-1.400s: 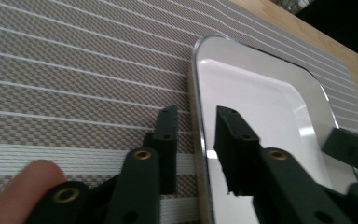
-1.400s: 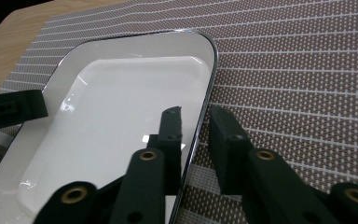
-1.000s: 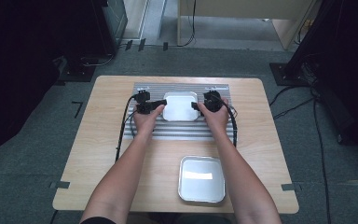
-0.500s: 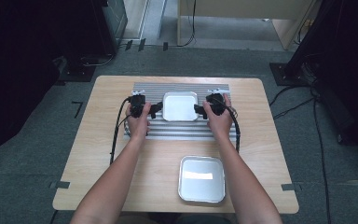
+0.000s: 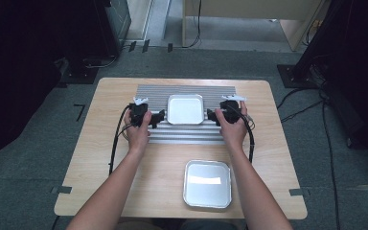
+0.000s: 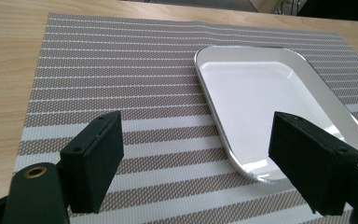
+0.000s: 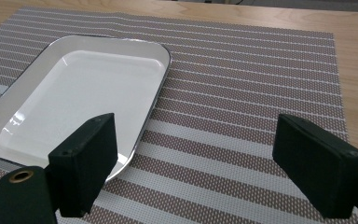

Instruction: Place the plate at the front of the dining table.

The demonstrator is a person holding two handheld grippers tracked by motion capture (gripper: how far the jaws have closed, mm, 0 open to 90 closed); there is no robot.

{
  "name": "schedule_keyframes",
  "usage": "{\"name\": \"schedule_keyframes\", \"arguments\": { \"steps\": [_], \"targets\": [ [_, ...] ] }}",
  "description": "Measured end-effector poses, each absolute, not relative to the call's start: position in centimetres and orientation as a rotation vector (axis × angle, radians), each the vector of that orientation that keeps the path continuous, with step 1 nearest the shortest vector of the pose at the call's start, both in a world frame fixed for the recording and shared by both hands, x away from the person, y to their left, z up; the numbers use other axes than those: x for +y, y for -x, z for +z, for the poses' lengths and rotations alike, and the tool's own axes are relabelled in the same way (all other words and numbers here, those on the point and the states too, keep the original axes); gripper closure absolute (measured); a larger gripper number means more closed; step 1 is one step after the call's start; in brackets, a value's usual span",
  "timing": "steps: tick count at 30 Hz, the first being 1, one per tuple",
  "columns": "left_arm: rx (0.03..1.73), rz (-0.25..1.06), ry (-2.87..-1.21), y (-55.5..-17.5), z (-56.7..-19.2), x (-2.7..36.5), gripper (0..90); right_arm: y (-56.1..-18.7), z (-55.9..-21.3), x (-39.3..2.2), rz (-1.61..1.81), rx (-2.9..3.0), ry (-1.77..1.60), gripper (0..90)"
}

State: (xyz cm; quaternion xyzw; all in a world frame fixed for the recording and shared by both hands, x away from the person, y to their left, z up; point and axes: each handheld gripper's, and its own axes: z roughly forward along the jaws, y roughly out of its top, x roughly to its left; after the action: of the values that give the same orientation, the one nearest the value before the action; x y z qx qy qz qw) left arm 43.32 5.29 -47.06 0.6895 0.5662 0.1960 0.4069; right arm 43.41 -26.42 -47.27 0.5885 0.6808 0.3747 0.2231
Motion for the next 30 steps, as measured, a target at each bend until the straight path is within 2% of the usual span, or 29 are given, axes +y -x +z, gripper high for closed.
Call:
{"name": "schedule_keyframes", "arguments": {
  "steps": [30],
  "targets": [
    [1.416,0.544,-1.726,-37.8,-47.0,10.2,18.0,-37.2,-46.7,-28.7,1.124,1.897,-1.532,14.3]
  ]
}}
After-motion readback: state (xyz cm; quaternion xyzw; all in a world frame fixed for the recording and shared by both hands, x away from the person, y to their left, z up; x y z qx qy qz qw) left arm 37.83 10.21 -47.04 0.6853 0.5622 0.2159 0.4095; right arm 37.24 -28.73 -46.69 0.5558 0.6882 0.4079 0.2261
